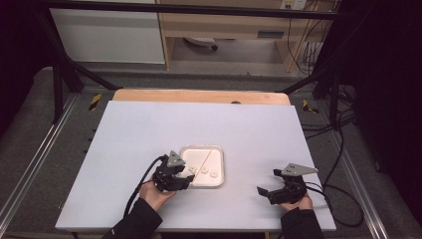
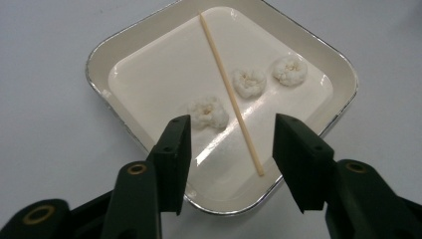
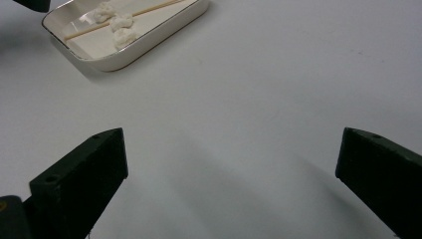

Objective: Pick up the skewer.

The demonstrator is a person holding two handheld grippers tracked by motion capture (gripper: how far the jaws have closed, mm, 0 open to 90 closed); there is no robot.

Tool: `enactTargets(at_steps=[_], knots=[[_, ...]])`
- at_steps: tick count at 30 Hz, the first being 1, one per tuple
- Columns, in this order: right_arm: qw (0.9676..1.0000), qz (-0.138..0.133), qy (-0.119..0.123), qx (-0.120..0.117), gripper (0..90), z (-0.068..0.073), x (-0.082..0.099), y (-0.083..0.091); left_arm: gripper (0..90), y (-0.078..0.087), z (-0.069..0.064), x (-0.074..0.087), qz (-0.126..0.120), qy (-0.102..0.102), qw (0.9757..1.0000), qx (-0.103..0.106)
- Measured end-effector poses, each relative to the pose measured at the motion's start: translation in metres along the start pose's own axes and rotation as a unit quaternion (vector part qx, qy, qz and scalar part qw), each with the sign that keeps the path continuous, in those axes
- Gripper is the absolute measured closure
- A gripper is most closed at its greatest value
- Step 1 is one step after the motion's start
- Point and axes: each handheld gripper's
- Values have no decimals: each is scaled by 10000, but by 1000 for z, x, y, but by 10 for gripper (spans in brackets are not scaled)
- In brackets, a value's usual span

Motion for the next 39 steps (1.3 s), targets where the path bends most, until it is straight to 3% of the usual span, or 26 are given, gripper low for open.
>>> enactTargets(at_steps=[10, 17, 27, 39], knots=[[10000, 12, 4, -9, 7, 0, 0, 0, 652, -15, -10, -8, 106, 84, 9999, 67], [10000, 9, 7, -7, 7, 0, 0, 0, 752, -22, -16, -10, 234, 86, 9997, -12], [10000, 14, 5, -11, 7, 0, 0, -1, 823, -30, -21, -11, 323, 147, 9992, -160], [10000, 25, 14, -16, 7, 0, 0, -1, 864, -32, -27, -10, 224, 176, 9985, -462]])
Point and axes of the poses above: each handheld gripper's, and its own axes: y roughly backward along the jaws, x roughly out of its underside, z roughly to its left, and after that the axes turned 15 degrees about z, right-handed
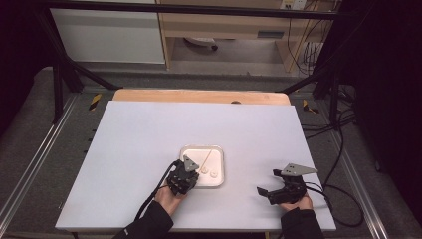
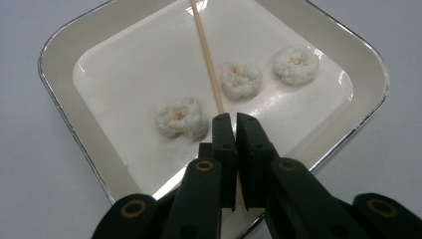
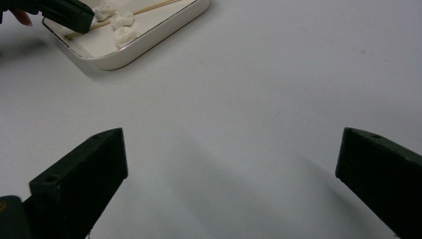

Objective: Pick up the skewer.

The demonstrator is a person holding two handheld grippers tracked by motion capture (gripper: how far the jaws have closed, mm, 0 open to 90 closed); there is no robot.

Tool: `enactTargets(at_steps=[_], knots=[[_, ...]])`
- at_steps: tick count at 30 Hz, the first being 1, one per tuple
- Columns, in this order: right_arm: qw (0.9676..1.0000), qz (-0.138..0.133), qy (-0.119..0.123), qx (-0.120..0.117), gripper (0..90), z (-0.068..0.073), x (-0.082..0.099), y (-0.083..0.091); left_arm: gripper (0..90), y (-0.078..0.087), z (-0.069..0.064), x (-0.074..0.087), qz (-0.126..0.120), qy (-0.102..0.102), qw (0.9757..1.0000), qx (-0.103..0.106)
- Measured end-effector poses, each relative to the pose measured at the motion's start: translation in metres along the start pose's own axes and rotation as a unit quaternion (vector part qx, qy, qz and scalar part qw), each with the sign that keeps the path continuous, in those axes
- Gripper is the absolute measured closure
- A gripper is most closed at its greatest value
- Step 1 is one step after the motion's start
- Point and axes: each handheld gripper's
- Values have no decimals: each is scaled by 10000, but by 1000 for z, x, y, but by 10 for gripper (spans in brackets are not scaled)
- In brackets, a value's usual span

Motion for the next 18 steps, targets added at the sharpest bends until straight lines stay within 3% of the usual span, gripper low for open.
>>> enactTargets(at_steps=[8, 18], knots=[[10000, -1, 2, 2, 7, 0, 0, 0, 877, 0, -3, 1, -40, 98, 9999, -97], [10000, 7, 0, -7, 7, 0, 0, 0, 887, 0, 0, 3, -116, 355, 9993, 44]])
Point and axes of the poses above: each handheld gripper's, and its own axes: y roughly backward along the jaws, x roughly out of its underside, z roughly to its left, and after that the axes turned 15 degrees about z, right-handed
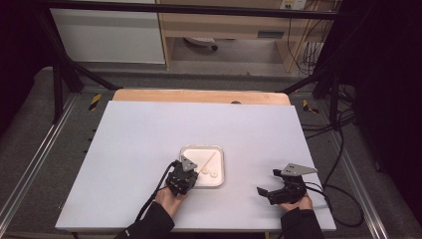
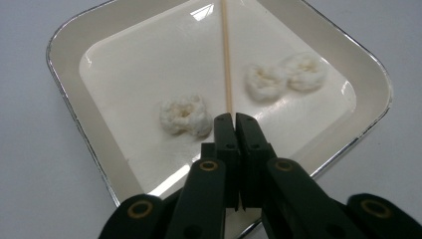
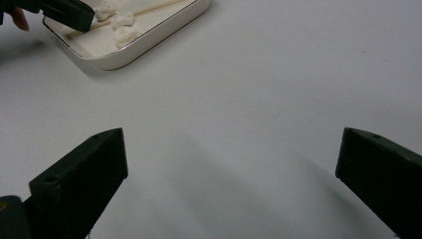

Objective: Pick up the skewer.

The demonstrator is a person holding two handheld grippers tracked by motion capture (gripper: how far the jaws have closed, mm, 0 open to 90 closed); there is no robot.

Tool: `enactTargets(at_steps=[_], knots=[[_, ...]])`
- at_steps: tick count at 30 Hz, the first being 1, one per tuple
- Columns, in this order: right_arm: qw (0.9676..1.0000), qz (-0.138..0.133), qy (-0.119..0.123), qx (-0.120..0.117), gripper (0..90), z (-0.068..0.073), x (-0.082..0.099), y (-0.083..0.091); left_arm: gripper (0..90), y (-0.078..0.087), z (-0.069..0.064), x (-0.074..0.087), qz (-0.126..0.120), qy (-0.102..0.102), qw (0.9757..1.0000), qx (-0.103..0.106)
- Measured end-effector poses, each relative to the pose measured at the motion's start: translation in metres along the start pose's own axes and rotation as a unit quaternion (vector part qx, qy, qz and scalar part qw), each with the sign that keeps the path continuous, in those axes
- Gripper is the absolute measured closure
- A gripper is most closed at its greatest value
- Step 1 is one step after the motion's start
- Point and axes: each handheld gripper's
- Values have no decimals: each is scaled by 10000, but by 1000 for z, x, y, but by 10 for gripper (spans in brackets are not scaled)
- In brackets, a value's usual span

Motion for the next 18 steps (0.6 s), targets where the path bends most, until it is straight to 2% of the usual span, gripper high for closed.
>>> enactTargets(at_steps=[4, 11, 18], knots=[[10000, 0, 1, -1, 7, 0, 0, 0, 888, 0, 2, 1, -10, 27, 10000, 38], [10000, 4, -2, -4, 7, 0, 0, 0, 888, 6, 7, 2, -182, 76, 9998, 90], [10000, -6, 4, -7, 7, 0, 0, 0, 888, 15, 11, 5, -368, 30, 9992, 168]])
Point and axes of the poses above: each handheld gripper's, and its own axes: y roughly backward along the jaws, x roughly out of its underside, z roughly to its left, and after that the axes turned 15 degrees about z, right-handed
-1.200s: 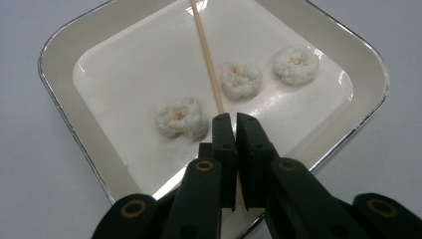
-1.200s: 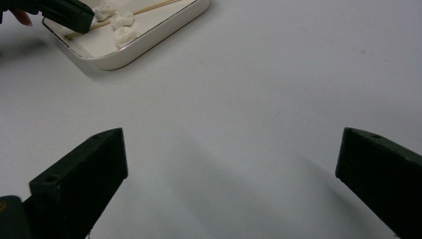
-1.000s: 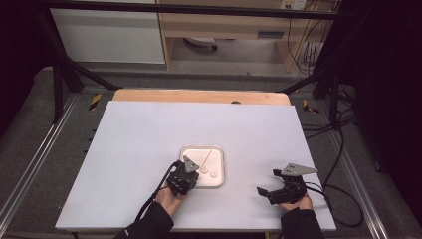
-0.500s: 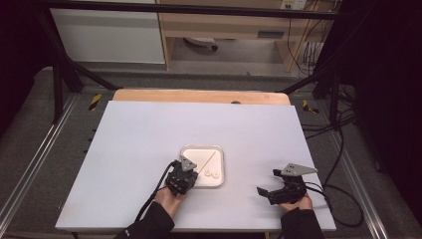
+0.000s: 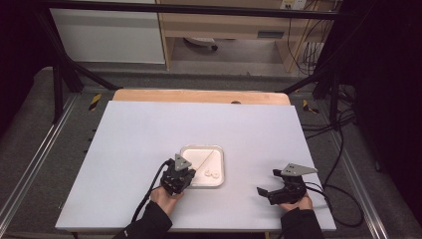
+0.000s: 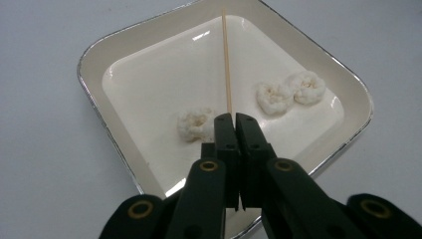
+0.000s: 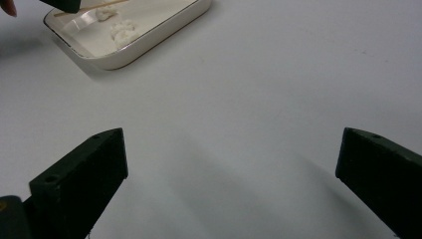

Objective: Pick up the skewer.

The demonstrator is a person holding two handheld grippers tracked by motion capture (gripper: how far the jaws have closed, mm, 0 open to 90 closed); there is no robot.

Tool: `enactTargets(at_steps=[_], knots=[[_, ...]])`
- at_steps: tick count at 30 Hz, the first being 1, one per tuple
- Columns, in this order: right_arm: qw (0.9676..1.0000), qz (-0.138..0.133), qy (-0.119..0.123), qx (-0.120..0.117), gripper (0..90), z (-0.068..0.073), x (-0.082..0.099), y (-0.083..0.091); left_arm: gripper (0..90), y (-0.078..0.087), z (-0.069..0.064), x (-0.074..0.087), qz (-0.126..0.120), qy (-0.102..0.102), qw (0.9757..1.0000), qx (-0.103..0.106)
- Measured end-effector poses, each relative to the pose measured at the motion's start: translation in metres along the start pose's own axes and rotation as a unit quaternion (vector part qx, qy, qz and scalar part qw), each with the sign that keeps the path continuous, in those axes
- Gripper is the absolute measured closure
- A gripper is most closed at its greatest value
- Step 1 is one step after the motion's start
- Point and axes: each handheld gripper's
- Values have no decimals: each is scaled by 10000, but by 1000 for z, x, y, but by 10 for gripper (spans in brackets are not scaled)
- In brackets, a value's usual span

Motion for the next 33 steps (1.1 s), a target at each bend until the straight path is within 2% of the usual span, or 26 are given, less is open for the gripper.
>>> enactTargets(at_steps=[7, 21, 33], knots=[[10000, 3, 56, 28, 7, 1, -1, 0, 889, 7, 5, 2, -88, -49, 9999, 130], [9998, 34, 175, 104, 7, 4, -3, 0, 888, 15, 9, 5, -183, -343, 9987, 341], [9989, 69, 409, 226, 7, 12, -9, -1, 889, 25, 6, 3, -292, -676, 9956, 581]])
Point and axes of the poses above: each handheld gripper's, and its own axes: y roughly backward along the jaws, x roughly out of its underside, z roughly to its left, and after that the axes turned 15 degrees about z, right-handed
